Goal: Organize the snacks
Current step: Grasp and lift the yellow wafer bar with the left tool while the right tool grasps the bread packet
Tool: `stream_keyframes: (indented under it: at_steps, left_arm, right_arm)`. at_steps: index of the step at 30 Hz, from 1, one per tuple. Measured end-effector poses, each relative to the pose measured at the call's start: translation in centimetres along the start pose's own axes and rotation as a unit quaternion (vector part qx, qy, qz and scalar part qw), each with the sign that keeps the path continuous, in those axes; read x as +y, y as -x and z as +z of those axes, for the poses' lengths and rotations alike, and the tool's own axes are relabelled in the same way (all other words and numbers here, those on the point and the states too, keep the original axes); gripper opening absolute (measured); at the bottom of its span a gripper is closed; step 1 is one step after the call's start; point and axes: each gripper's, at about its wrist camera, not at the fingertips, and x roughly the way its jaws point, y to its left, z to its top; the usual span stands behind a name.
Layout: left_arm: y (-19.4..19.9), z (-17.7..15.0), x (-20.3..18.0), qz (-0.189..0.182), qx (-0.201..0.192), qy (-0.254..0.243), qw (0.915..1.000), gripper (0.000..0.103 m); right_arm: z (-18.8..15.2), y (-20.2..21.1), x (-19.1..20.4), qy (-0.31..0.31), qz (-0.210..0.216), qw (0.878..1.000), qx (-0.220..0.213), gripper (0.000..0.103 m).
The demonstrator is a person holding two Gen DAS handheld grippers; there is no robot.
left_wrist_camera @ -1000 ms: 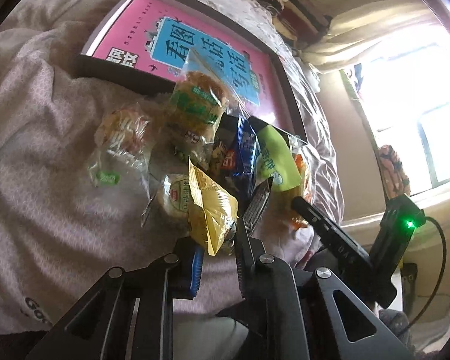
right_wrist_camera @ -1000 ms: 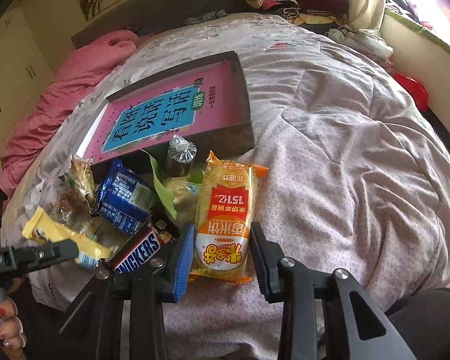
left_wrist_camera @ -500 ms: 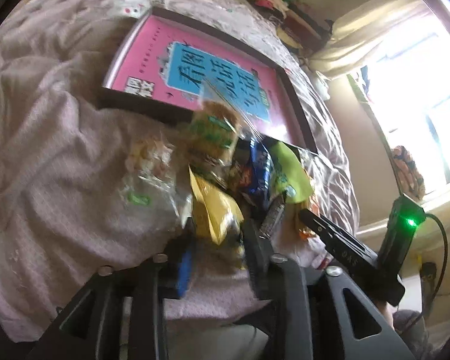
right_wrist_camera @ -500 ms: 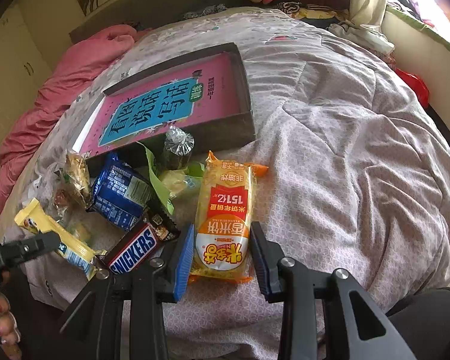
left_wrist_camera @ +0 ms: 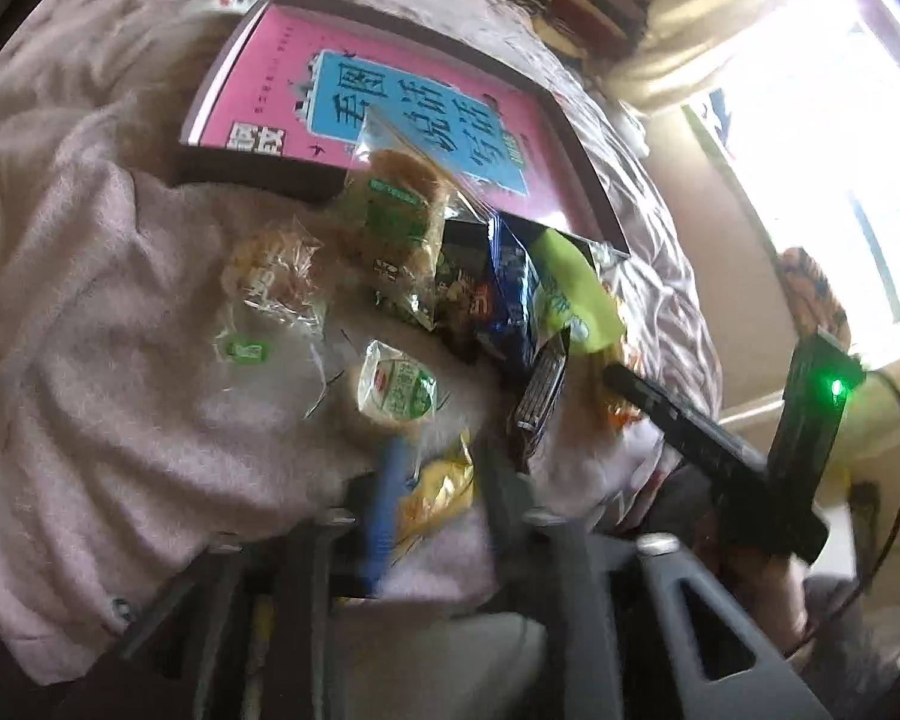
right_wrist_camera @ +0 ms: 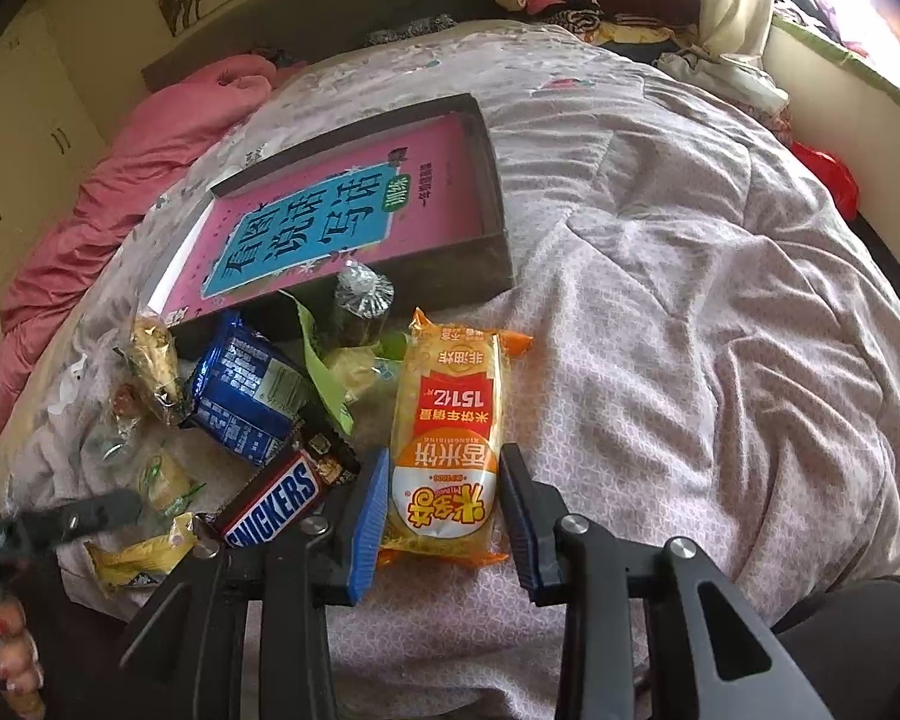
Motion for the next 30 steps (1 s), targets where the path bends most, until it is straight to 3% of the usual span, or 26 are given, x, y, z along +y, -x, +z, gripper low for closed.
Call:
stream_keyframes:
  at_steps: [1,2,12,18,20,26,30]
  left_arm:
    - [0.2,0.0,-0.1,-0.002,-0.001,-0.006,1.0,0.064]
    - [0.4,0.0,-0.1,-0.002,0.001,-0.011,0.9999,0.066]
    - [-1.8,-1.9,-0.1,0.041,0.065,-0.053,0.9957,0.065]
    - [-3.6,-2.8,-2.4,0.086,0.084,-0.121,0.9854,0.044]
    - [-3.9,-3.0,-2.7,0.092,0.084,-0.13,0.9836,0.023]
    - [-3.2,-2.8,-3.7,0.075,0.066,-0.135,0.9858,0.018]
    - [-0.4,-2.2,-4.6,0.055,0.017,-0.141,0.9884,0.018]
  right_arm:
    - [0.0,0.0,-0.1,-0.002,0.001,1.0,-0.001,0.037]
    - [0.0,0.1,-0.1,-0.003,0.001,1.0,-0.001,0.037]
    - [0.1,0.0,-0.2,-0.008,0.004,1.0,-0.002,0.037]
    - [0.3,0.0,-0.6,-0.015,0.009,1.0,-0.005,0.037]
    - [0.4,0.1,-0.6,-0.017,0.011,1.0,-0.009,0.037]
    - [0.6,1.3,-0.7,-0.019,0.028,0.999,-0.04,0.035]
    - [0.9,2.6,-0.7,-0.02,0.035,0.996,-0.074,0.035]
